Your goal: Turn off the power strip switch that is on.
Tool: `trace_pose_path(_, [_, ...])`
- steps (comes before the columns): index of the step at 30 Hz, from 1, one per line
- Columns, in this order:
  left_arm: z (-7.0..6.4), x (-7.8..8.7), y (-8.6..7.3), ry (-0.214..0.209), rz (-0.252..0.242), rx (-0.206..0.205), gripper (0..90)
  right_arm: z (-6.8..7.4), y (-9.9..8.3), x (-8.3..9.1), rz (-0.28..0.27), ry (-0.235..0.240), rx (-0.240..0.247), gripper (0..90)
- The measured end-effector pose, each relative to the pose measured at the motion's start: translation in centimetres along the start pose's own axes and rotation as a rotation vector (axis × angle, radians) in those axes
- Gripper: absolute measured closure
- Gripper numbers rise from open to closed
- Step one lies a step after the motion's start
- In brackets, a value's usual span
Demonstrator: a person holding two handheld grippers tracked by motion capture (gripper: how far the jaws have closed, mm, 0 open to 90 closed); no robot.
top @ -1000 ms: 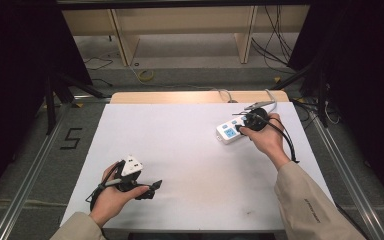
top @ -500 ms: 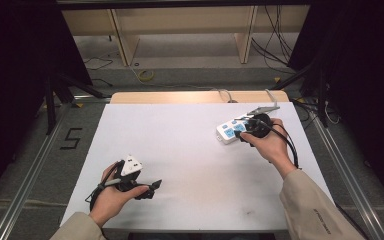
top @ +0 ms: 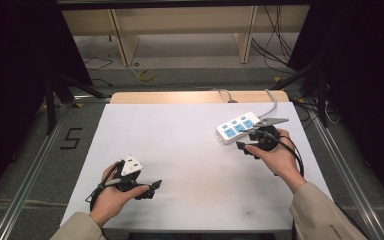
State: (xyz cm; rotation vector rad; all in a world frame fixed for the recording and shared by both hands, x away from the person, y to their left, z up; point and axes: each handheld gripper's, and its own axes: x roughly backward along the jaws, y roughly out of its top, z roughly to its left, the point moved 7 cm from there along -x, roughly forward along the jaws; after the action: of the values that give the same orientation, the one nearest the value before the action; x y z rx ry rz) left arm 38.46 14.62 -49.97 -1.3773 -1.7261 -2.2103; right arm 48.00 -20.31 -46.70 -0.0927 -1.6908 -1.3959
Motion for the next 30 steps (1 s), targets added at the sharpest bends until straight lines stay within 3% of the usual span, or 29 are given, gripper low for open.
trace_pose_path(7, [0.0, 0.0, 0.0, 0.001, 0.001, 0.001, 8.4, 1.3, -2.1, 1.2, -0.014, 0.045, 0.000, 34.8])
trace_pose_path(15, [0.0, 0.1, 0.0, 0.002, -0.001, 0.001, 8.4, 2.6, -4.1, 2.6, -0.073, 0.071, 0.002, 34.2])
trace_pose_path(21, [-0.1, 0.1, 0.0, 0.000, 0.002, -0.001, 8.5, 3.4, -5.7, 3.5, -0.101, 0.072, 0.007, 34.2])
trace_pose_path(30, [-0.2, 0.1, 0.0, -0.004, 0.001, 0.001, 8.6, 3.6, -6.3, 4.6, -0.130, 0.069, 0.011, 33.2])
